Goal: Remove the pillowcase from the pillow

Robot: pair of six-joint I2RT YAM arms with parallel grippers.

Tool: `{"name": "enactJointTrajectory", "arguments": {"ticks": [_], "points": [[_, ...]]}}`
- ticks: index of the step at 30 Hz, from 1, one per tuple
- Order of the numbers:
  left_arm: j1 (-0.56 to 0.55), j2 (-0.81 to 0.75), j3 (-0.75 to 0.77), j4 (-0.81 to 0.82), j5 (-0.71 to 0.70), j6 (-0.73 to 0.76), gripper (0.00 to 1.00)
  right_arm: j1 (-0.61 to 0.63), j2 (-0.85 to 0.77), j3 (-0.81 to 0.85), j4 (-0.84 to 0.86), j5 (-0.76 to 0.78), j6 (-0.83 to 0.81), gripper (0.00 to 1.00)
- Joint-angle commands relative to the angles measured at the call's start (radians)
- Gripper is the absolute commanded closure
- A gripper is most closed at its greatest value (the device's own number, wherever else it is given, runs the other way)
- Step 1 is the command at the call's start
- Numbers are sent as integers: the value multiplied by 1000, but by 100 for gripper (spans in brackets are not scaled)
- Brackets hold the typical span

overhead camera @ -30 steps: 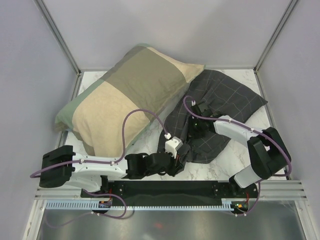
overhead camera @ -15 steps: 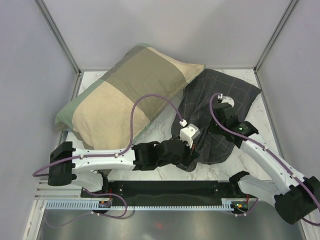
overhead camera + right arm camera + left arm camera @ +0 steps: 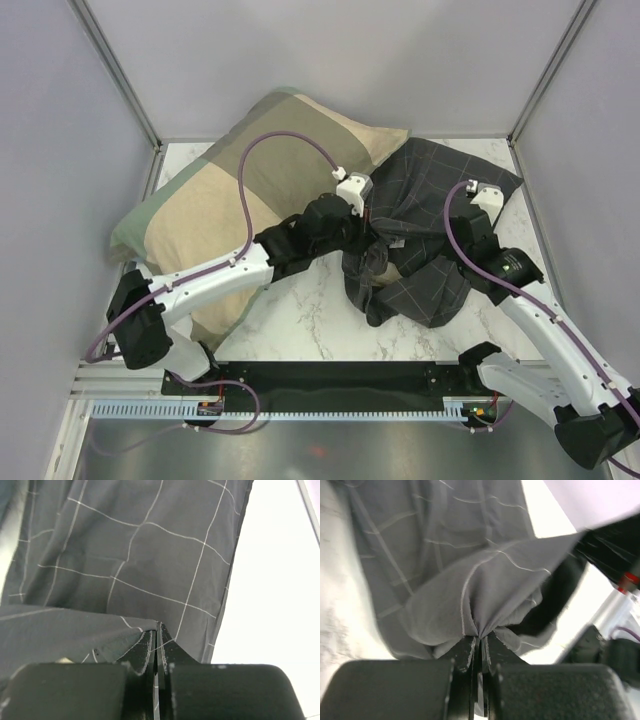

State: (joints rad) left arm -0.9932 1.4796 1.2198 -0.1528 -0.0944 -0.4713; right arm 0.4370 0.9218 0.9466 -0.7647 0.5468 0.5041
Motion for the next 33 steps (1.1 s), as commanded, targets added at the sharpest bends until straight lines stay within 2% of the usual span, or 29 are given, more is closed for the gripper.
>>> {"name": "enactJointTrajectory", "arguments": {"ticks": [1, 4, 8, 11, 15, 17, 19, 29, 33], "points": [[56, 40, 87, -99, -79, 94, 98, -17, -9, 35, -85, 174, -24, 98], [100, 96, 124, -146, -111, 100, 98, -17, -3, 60, -105, 190, -27, 98], [175, 139, 101, -145, -116, 76, 98, -17, -6, 69, -110, 154, -29, 95], [206, 194, 107, -142, -108, 86, 98, -17, -1, 70, -117, 188, -44, 89], [219, 295, 182, -140, -73, 112, 98, -17, 22, 110, -146, 190, -55, 69], [217, 356, 228, -143, -45, 120, 98, -15, 23, 126, -154, 157, -67, 51], [220, 389, 253, -142, -21, 120, 98, -9, 22, 144, -160, 92, -72, 45], [228, 482, 331, -142, 31, 120, 98, 143, -28, 43, -101, -99, 14, 35], [229, 485, 340, -143, 28, 123, 98, 201, 12, -32, -41, -110, 77, 29]]}}
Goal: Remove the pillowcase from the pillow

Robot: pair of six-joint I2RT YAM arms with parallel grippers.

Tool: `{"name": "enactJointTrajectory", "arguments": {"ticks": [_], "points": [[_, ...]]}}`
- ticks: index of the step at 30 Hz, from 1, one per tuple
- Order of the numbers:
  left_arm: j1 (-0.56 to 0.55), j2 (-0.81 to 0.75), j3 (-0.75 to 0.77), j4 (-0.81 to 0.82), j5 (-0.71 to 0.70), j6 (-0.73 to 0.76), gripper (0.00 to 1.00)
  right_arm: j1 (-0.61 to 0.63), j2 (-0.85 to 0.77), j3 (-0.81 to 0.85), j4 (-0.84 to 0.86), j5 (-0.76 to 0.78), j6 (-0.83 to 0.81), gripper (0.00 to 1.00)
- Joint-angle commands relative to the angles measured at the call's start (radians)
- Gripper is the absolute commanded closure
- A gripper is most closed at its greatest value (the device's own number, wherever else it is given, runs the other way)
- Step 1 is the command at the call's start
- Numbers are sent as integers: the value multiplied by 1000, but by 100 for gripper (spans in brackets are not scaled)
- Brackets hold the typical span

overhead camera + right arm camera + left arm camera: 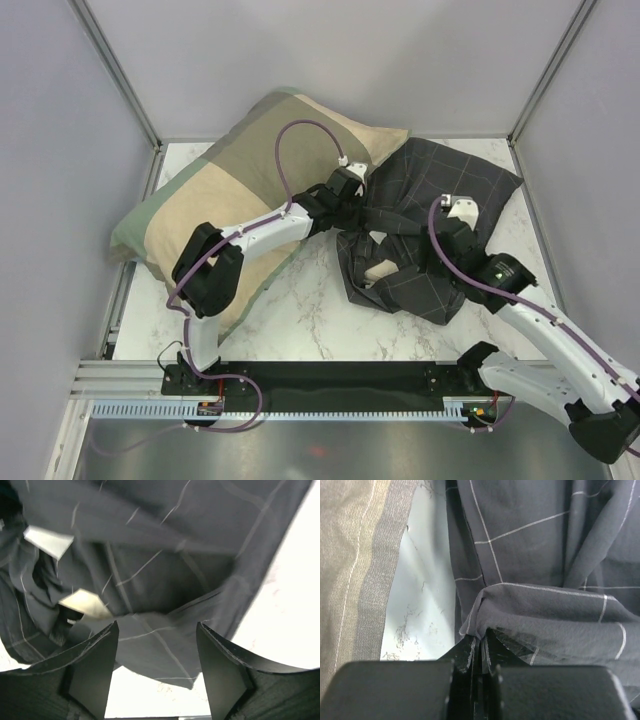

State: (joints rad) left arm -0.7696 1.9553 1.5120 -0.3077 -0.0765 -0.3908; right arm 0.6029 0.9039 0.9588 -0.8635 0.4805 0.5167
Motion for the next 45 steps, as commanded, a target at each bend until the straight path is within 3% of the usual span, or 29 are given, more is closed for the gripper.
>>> {"name": "enactJointTrajectory", "arguments": {"ticks": [1, 3, 5, 6, 9, 12, 14, 16, 19, 23, 31, 45], "points": [[6, 8, 50, 13, 12, 44, 98, 40, 42, -57, 81, -49, 69, 28], [6, 2, 50, 15, 21, 47, 97, 44, 85, -92, 110, -75, 75, 26], [6, -15, 45, 15, 32, 53, 87, 44, 108, -117, 171, -97, 82, 24], [4, -22, 43, 16, 34, 56, 65, 44, 128, -142, 193, -106, 88, 23], [4, -82, 22, 13, 44, 84, 22, 44, 159, -179, 264, -125, 111, 25], [6, -191, -33, 18, 49, 107, 13, 44, 179, -201, 297, -122, 114, 32], [3, -249, -80, 24, 72, 119, 8, 44, 191, -215, 307, -115, 111, 46], [0, -343, -125, 39, 107, 122, 6, 44, 199, -226, 319, -114, 112, 54], [-17, -453, -264, 82, 156, 124, 4, 44, 204, -249, 343, -102, 123, 80], [-105, -510, -384, 113, 80, 125, 4, 44, 213, -255, 356, -85, 126, 98], [-226, -412, -487, 189, -52, 32, 4, 43, 190, -238, 354, -115, 129, 100], [-223, -271, -389, 262, -270, 21, 2, 44, 84, -304, 336, -184, 141, 100]]}}
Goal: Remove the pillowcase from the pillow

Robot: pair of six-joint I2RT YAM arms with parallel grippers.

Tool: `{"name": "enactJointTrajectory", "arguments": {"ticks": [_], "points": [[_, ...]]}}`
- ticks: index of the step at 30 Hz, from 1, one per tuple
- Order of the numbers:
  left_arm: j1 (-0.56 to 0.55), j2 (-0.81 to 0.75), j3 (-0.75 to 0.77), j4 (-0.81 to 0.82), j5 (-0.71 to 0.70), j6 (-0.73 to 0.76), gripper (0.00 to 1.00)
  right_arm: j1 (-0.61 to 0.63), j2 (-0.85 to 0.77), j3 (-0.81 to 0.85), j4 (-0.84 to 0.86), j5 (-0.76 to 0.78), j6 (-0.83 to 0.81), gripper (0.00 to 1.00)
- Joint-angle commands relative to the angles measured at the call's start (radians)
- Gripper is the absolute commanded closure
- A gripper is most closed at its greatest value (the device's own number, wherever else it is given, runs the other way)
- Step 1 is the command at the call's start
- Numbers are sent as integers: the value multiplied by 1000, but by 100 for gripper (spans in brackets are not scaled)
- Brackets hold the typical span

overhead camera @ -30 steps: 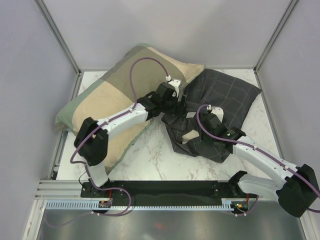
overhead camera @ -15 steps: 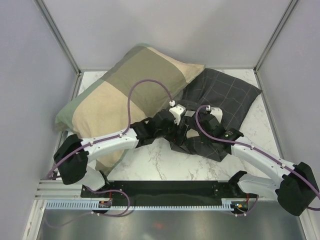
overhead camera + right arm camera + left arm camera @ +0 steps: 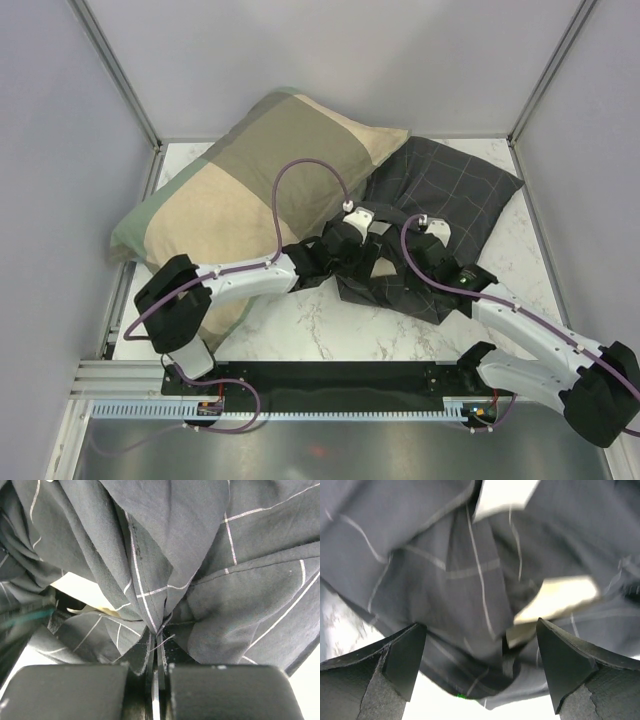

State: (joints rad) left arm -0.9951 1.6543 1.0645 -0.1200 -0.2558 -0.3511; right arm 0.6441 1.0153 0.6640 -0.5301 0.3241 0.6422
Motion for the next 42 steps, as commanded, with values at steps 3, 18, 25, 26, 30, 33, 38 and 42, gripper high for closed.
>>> {"name": "enactJointTrajectory", "arguments": {"ticks": [3, 18, 25, 26, 30, 33, 38, 42], "points": [[6, 59, 74, 97, -82, -5, 2, 3, -44, -9, -13, -30, 16, 100], [47, 105, 91, 52, -59, -28, 89, 3, -66, -18, -53, 13, 16, 100], [88, -26, -4, 23, -80, -51, 89, -12, -69, -4, -108, 101, 16, 100], [96, -45, -20, 19, -80, -52, 89, -20, -72, -1, -114, 105, 11, 100], [128, -128, -87, 19, -80, -49, 97, -86, -84, 14, -120, 107, -30, 100], [144, -154, -126, 19, -76, -43, 98, -130, -75, 34, -120, 89, -42, 100], [151, -163, -169, 26, -48, -72, 98, -188, -69, 59, -119, 81, -41, 100], [128, -159, -224, 85, 36, -118, 98, -221, -69, 65, -122, 82, -44, 100]]}}
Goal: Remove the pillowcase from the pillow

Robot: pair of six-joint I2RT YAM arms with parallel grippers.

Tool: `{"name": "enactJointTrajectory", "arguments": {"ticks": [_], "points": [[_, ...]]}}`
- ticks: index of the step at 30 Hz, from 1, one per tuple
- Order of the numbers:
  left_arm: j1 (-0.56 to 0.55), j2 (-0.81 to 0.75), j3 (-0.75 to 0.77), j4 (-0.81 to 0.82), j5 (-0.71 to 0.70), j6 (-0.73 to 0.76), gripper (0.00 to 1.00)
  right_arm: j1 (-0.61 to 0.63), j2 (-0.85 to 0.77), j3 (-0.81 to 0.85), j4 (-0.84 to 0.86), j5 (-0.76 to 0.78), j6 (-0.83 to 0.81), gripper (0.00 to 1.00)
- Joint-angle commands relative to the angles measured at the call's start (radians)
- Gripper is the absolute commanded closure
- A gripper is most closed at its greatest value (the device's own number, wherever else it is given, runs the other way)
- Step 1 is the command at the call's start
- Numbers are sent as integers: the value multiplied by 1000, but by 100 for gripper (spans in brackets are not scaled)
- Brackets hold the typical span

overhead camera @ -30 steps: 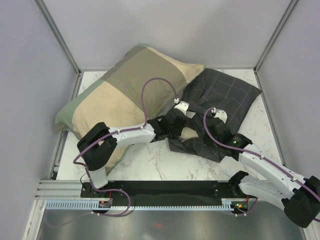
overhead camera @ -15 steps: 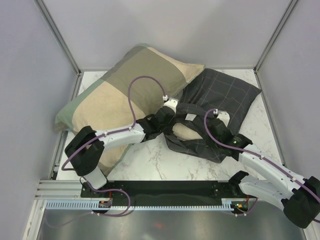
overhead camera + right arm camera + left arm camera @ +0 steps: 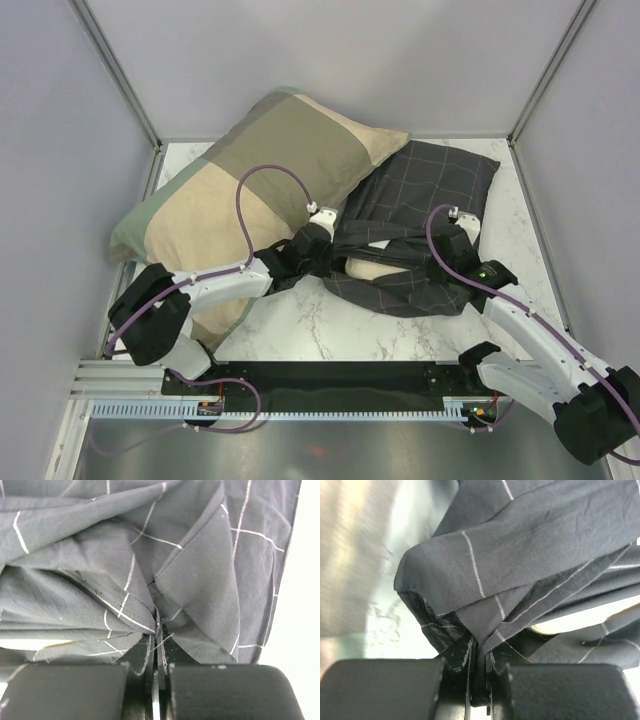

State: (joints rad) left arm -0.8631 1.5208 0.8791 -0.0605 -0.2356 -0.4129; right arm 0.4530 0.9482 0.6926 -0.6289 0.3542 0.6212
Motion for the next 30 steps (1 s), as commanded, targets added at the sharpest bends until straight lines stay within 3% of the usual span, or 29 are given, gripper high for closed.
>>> {"name": "enactJointTrajectory", "arguments": {"ticks": [1, 2, 5, 6, 8, 9, 12, 17, 22, 30], "points": [[-17, -11, -42, 31, 16, -59, 98, -33, -3, 41, -25, 51, -26, 100], [-31, 1, -40, 34, 12, -66, 98, -33, -3, 47, -26, 49, -28, 100], [-68, 50, -29, 51, 38, -98, 98, -31, -8, 87, -54, 28, -63, 83], [-73, 61, -25, 56, 48, -108, 98, -31, -14, 97, -57, -4, -80, 69], [-85, 93, -22, 97, 64, -116, 98, -27, -35, 128, -55, -46, -123, 54], [-86, 110, -14, 105, 70, -122, 98, -22, -57, 137, -55, -79, -129, 42], [-93, 154, 1, 125, 96, -132, 98, 24, -83, 159, -31, -116, -141, 34], [-97, 174, -3, 146, 102, -141, 98, 226, -71, 174, 12, -66, -106, 34], [-97, 153, -12, 146, 97, -145, 98, 404, 24, 145, 103, -15, -64, 48], [-97, 110, -26, 146, 99, -153, 98, 473, 165, 139, 182, 6, -3, 51]]}}
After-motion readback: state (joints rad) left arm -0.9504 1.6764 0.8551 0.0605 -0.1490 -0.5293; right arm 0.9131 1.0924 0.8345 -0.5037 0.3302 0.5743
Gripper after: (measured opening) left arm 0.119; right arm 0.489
